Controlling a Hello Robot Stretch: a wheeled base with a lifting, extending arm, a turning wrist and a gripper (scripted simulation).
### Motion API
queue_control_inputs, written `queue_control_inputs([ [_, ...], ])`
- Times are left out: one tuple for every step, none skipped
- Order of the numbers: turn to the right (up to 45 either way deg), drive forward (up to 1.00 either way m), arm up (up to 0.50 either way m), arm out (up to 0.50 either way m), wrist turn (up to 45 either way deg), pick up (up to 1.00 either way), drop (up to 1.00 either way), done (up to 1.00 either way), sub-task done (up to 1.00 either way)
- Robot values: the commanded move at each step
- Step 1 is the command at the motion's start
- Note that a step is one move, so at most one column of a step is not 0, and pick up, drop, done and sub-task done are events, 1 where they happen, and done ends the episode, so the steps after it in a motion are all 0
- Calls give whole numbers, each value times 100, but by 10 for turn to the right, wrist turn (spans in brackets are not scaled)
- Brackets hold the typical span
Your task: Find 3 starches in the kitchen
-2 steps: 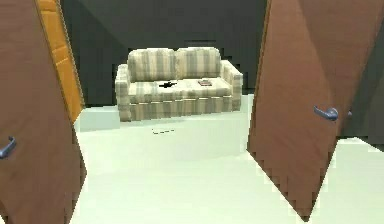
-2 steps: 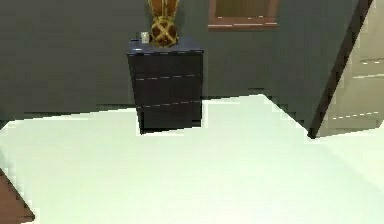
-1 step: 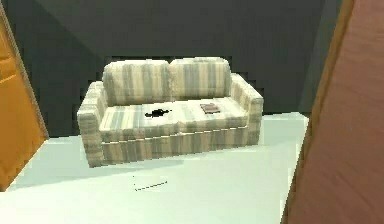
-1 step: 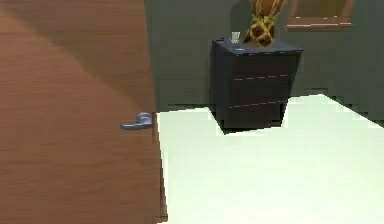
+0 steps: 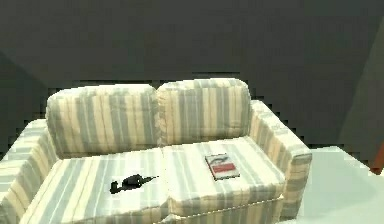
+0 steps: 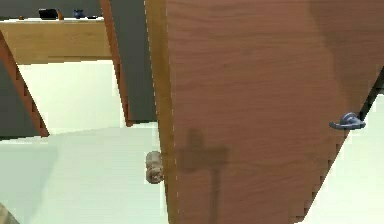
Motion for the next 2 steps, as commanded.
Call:
queue_control_inputs([
  [30, 0, 0, 0, 0, 0, 0, 0, 0],
  [0, 15, 0, 0, 0, 0, 0, 0, 0],
])
